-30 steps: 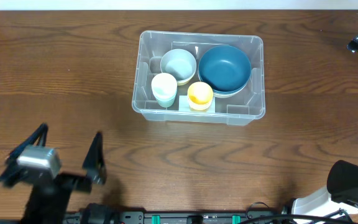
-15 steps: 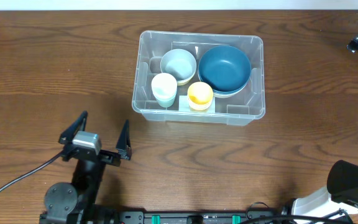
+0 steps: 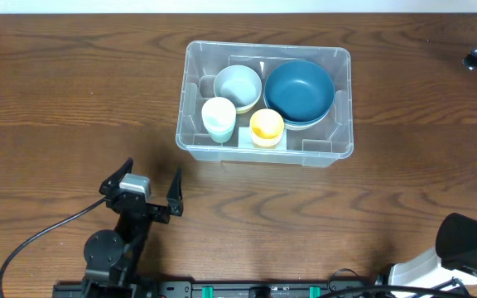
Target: Pack container
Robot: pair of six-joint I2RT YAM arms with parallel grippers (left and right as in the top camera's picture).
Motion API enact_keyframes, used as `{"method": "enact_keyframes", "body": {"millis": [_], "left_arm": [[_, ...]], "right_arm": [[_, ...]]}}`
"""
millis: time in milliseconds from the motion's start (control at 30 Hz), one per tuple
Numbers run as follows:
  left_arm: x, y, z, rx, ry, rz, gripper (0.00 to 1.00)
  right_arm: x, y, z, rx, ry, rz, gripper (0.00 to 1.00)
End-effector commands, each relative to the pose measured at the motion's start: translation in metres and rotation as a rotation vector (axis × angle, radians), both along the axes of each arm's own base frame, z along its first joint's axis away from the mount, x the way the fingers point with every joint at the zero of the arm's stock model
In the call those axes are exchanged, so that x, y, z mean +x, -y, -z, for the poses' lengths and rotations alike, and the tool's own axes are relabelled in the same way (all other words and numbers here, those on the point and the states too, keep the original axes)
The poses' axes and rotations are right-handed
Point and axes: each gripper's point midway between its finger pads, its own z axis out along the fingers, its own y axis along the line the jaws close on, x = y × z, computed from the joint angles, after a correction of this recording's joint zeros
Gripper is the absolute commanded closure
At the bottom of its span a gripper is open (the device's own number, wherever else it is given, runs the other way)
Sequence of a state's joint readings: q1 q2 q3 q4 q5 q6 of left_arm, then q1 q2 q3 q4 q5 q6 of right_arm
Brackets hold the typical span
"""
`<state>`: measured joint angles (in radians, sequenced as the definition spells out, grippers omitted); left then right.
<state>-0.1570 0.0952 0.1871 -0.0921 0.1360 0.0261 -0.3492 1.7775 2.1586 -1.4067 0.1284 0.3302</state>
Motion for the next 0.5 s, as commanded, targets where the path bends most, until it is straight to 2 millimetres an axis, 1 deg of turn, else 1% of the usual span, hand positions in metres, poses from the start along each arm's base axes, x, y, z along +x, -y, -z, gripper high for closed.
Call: {"method": "enact_keyframes", "body": {"millis": [0,100,300,400,467], "left_arm": [[0.0,0.0,0.012,0.005,0.006,0.004,0.02],[0.002,0.0,0.025,0.005,0.007,0.004,0.02],[0.006,0.001,0.035,0.024,0.051,0.006,0.02],[0.005,0.001,0.046,0.042,0.012,0.007,0.02],[0.004,0.001,0.059,0.05,-0.04,0.008,0.02]], "right_arm": [[-0.001,0.003,0.002,0.003,-0.002,0.018,0.01],[-0.001,0.003,0.002,0.003,-0.002,0.018,0.01],[-0.001,0.003,0.002,0.003,-0.002,0.018,0.01],[-0.001,0.003,0.002,0.003,-0.002,0.018,0.01],[-0.001,0.003,0.002,0.003,-0.002,0.018,0.01]]}}
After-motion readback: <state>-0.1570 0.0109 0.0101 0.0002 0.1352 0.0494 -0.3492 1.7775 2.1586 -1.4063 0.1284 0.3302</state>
